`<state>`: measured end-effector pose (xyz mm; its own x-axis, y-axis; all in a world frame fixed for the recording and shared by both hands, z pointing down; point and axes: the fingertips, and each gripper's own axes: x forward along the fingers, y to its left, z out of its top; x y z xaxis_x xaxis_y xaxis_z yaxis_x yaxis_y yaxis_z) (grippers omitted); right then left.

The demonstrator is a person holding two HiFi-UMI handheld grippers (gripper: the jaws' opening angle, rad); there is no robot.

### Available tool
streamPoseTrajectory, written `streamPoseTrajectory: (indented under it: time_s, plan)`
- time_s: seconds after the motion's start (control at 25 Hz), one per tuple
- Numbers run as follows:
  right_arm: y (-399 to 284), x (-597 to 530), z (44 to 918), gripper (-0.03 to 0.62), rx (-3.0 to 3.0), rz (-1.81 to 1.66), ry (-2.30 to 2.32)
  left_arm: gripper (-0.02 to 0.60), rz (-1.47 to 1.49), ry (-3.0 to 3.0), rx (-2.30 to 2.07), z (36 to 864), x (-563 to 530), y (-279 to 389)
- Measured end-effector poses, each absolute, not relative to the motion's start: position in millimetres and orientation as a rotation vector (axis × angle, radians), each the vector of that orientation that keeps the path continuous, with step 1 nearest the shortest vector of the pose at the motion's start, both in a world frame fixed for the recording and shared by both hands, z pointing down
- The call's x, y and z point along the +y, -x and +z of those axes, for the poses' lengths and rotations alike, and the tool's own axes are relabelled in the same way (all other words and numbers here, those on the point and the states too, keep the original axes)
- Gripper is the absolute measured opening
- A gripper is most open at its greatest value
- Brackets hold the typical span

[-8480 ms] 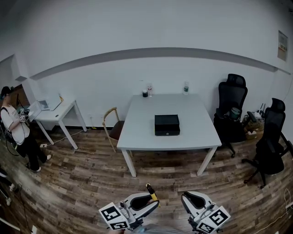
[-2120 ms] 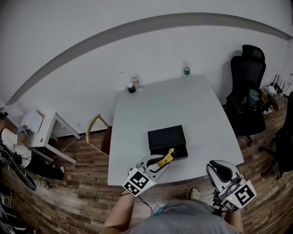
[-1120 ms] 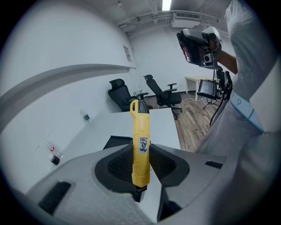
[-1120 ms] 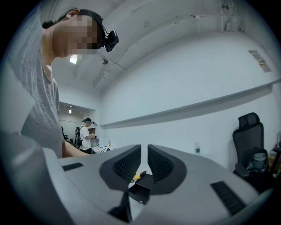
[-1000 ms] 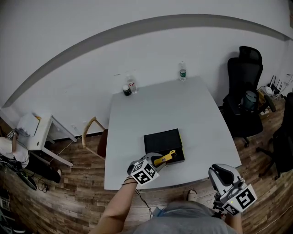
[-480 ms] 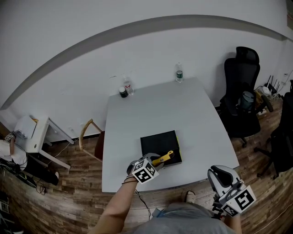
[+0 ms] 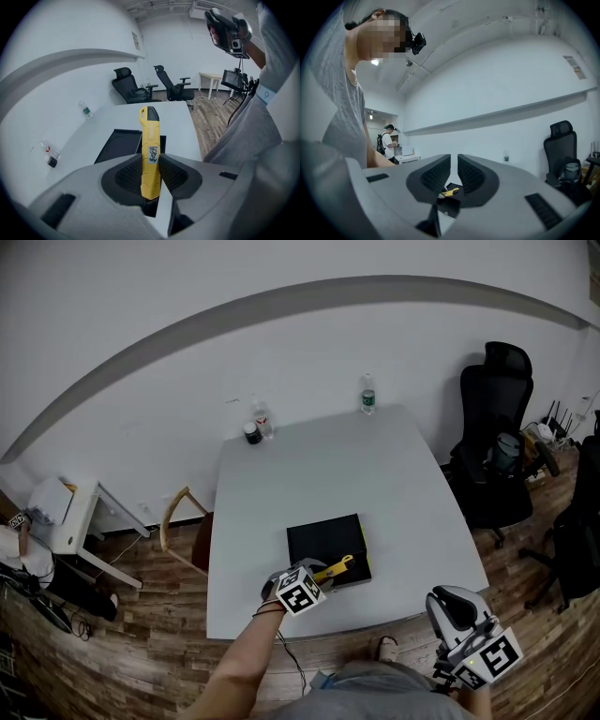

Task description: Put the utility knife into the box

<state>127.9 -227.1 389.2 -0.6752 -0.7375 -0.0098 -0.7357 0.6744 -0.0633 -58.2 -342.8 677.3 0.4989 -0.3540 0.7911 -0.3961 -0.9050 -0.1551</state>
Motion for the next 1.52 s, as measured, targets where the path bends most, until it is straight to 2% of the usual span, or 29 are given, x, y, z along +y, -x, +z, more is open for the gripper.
streamPoseTrajectory:
  time_s: [0.52, 1.52]
  plan:
    - [-131.3, -231.5, 387.1, 0.033, 2.829, -0.070, 1.300, 0.123, 1.493, -2.566, -0.628, 719.2, -354.0, 69.8]
    - [-131.8, -236.9, 387.5, 0.032, 2.821, -0.075, 1.343, 0.123, 1.612, -2.541, -0.635, 747.0, -370.6, 76.3]
